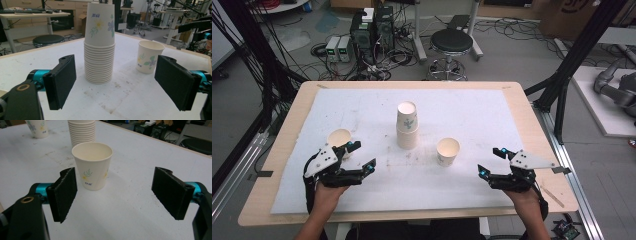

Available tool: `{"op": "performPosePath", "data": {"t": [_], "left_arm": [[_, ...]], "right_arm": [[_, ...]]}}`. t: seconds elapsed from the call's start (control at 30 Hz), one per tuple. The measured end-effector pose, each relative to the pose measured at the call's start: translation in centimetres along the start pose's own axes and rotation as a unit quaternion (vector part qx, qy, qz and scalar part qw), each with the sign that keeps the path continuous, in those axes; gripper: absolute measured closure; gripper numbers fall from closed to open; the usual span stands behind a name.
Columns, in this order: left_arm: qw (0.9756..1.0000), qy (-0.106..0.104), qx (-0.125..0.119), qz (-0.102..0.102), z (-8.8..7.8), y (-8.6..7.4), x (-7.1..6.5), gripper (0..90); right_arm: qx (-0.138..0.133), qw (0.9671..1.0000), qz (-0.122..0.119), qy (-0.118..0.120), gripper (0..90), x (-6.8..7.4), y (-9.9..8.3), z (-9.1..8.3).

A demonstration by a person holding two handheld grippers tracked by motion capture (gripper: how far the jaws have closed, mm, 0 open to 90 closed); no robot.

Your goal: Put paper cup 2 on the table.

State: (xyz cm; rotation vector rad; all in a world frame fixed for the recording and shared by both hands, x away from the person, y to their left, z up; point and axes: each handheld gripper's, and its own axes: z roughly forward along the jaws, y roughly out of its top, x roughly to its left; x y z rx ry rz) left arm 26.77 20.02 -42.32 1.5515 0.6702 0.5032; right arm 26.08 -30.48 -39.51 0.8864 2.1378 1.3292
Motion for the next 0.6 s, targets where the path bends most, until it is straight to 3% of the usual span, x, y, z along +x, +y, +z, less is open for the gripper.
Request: {"op": "performPosePath", "data": {"t": [0.6], "left_arm": [[1.0000,0.005,0.001,0.007,0.08,0.03,-0.03,18.2]], "right_arm": [[-0.001,1.0000,0.002,-0.001,21.0,-0.22,-0.15,-0.06]]}}
